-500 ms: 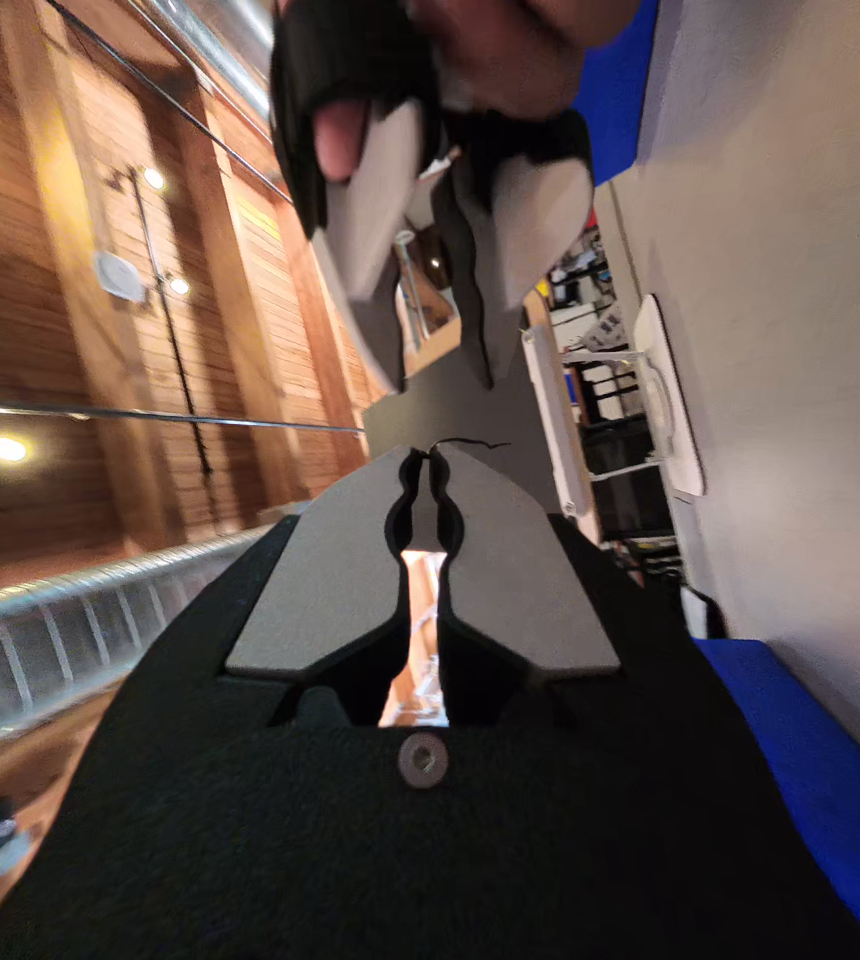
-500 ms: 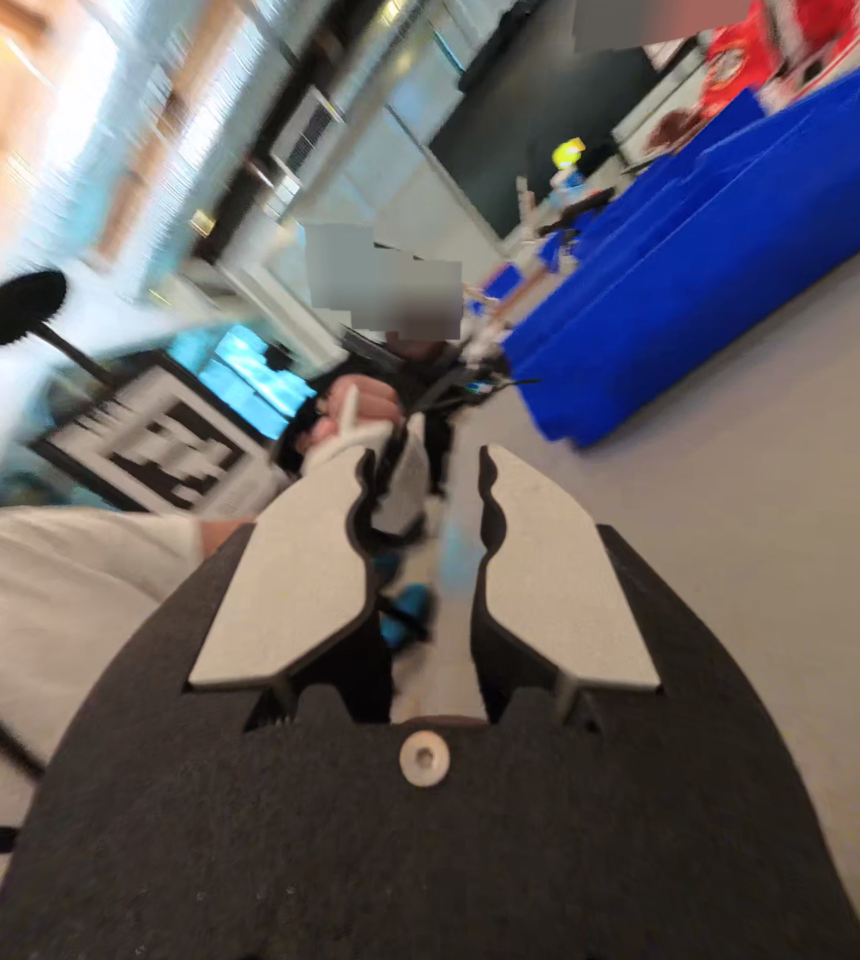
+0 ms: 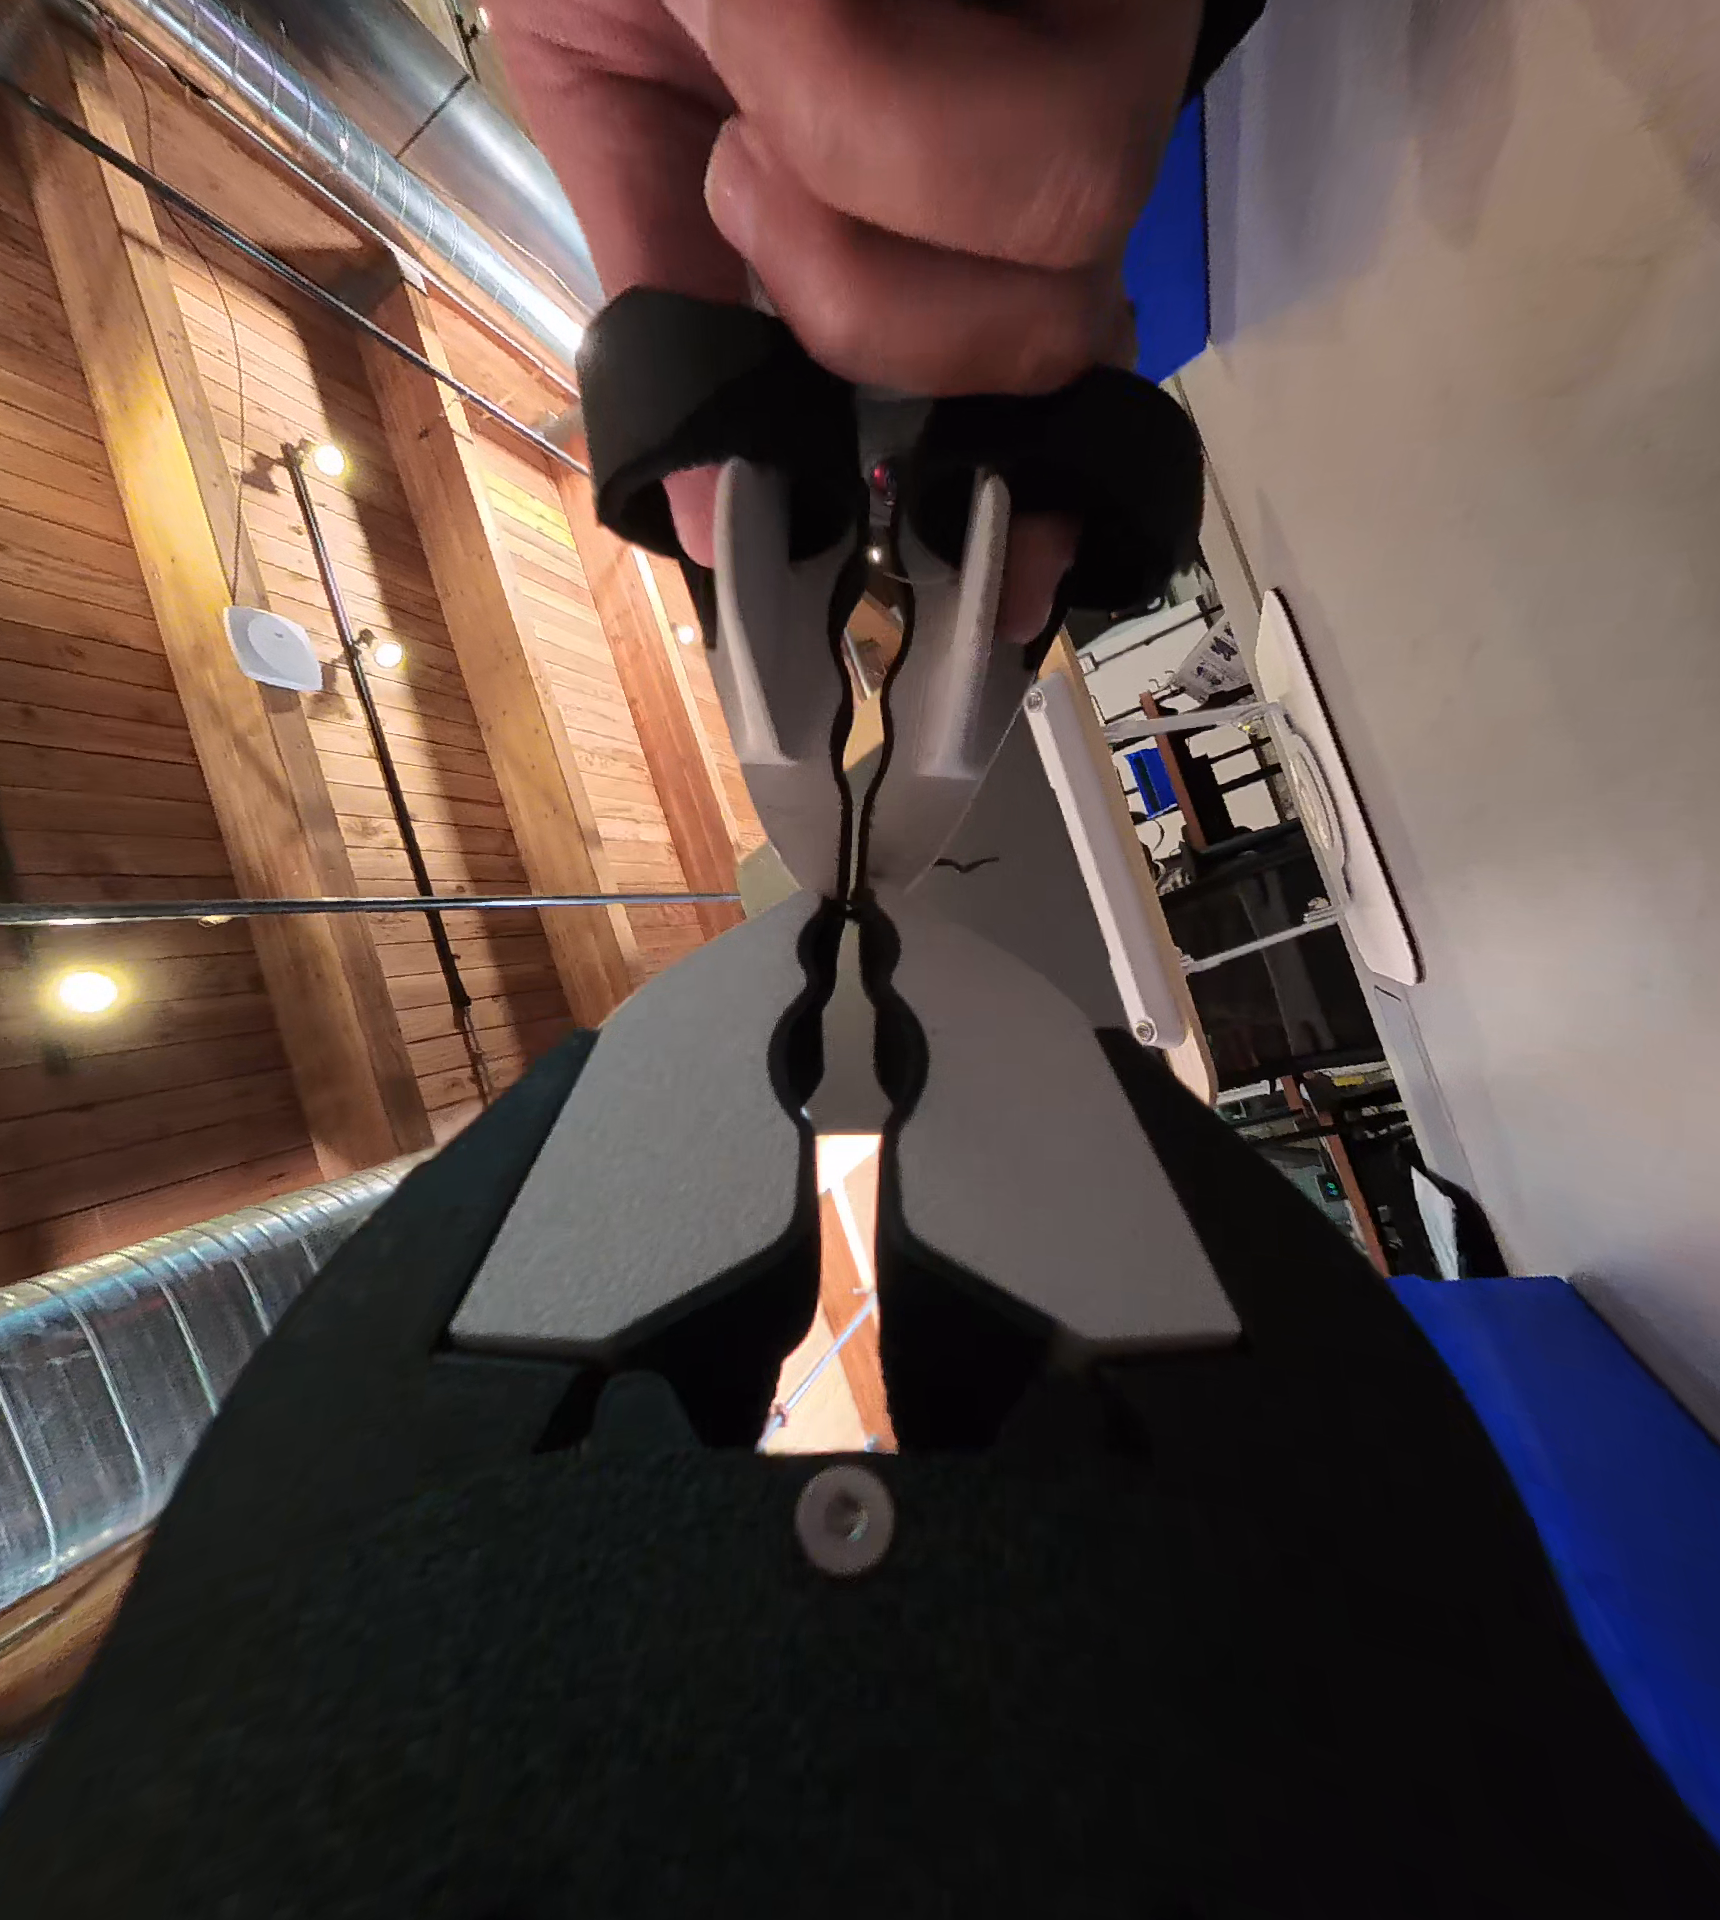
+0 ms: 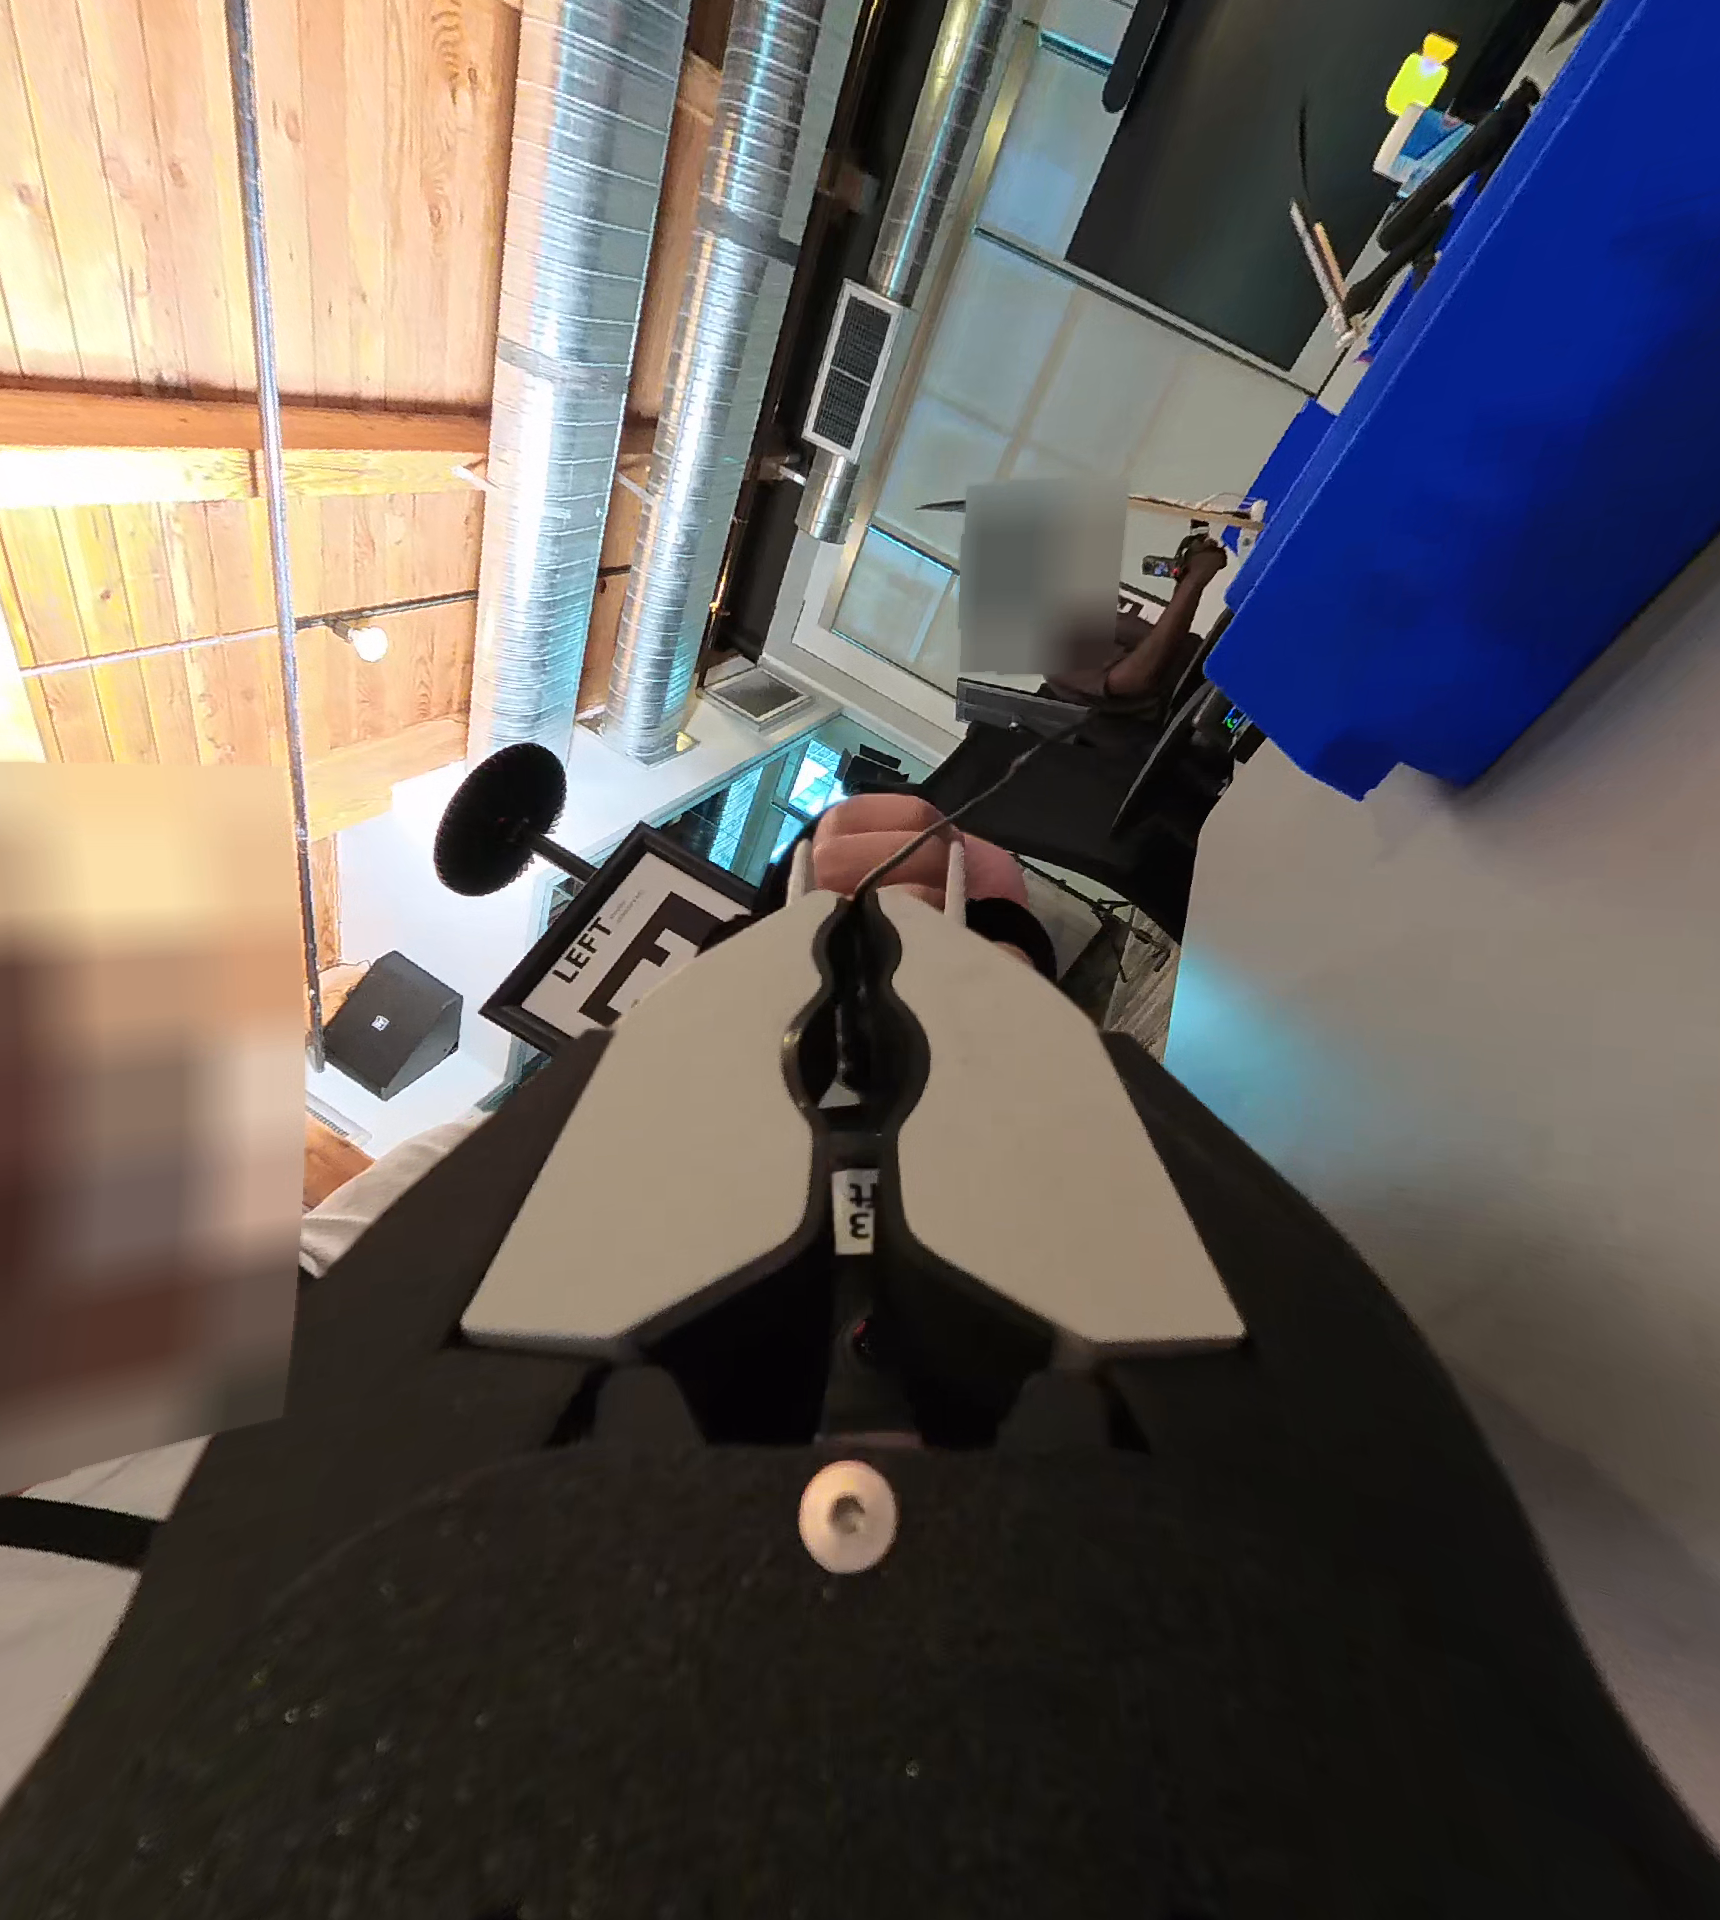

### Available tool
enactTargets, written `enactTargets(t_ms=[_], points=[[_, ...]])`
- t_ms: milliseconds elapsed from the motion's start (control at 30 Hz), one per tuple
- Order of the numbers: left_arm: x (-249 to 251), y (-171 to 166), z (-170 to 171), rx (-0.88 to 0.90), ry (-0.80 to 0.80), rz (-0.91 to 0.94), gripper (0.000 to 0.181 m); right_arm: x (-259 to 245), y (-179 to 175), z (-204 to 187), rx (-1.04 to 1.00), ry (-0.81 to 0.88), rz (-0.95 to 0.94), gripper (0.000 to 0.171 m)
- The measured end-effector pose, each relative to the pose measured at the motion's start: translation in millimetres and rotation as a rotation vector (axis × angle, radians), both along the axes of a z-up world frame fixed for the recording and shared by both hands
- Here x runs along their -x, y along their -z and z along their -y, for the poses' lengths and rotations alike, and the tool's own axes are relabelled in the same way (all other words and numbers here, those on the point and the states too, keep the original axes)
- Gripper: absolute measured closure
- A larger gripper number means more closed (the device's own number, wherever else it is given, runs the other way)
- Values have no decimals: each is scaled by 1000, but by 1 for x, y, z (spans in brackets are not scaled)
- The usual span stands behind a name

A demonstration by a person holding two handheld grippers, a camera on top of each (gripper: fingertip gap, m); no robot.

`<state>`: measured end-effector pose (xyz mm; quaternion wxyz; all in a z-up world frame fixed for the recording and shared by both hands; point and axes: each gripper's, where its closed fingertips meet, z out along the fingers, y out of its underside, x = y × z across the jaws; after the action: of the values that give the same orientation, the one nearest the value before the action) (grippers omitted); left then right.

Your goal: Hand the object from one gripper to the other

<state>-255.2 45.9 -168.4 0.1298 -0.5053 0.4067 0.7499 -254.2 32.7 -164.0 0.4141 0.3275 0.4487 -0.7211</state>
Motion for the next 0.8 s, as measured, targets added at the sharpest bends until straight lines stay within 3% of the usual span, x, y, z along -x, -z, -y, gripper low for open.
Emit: enactTargets(t_ms=[167, 233, 367, 567, 633, 700, 800], points=[[10, 8, 8, -84, -78, 211, 175, 11, 5, -8, -81, 82, -46, 171], [7, 10, 14, -185, -79, 392, 173, 19, 20, -16, -287, 182, -168, 170], [11, 12, 26, -519, -115, 944, 179, 30, 41, -31, -814, 410, -696, 170], [6, 19, 13, -785, -77, 1803, 154, 31, 43, -39, -1494, 667, -1519, 170], [3, 14, 9, -816, -26, 1937, 154, 25, 43, -30, -1592, 688, -1699, 170], [-2, 10, 7, -810, 27, 1995, 154, 21, 44, -21, -1614, 683, -1746, 170], [-4, 14, 7, -773, 17, 1956, 155, 20, 43, -13, -1627, 676, -1781, 170]])
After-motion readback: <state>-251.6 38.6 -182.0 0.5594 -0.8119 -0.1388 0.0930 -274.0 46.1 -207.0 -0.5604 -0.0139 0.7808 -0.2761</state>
